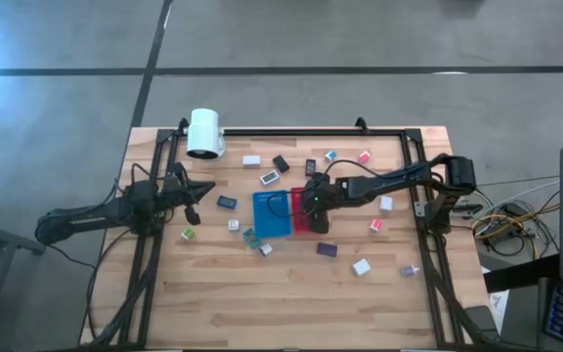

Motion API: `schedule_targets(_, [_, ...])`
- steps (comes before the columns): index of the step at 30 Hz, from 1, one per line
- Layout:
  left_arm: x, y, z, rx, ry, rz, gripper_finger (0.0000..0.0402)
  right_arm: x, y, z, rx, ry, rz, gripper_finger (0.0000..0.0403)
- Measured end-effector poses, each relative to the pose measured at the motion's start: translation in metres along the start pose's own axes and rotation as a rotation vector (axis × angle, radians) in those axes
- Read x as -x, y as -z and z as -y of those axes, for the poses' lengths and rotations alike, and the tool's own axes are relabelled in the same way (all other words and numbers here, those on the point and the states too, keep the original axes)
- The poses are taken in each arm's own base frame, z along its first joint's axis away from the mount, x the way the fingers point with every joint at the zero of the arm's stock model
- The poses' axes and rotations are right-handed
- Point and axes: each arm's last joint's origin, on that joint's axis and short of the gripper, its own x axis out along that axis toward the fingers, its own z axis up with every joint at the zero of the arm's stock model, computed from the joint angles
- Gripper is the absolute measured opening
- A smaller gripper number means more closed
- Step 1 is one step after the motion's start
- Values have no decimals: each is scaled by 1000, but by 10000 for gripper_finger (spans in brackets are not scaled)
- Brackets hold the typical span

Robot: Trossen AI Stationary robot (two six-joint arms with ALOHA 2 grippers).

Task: Pick & Place Office items
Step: Put the dark blue digital clock into the blue bin

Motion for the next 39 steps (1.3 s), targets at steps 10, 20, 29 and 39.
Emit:
schedule_targets(10, [0,0,0,0,0,0,9,28,-11,5,-19,7,98,219])
schedule_targets(20, [0,0,0,-1,-1,-5,9,60,-3,2,-26,-57,381,186])
schedule_targets(29, [-1,1,0,-6,-2,-9,9,106,22,4,-18,-127,715,70])
schedule_targets(39, [-1,1,0,-25,-3,-10,9,147,66,6,1,-107,910,11])
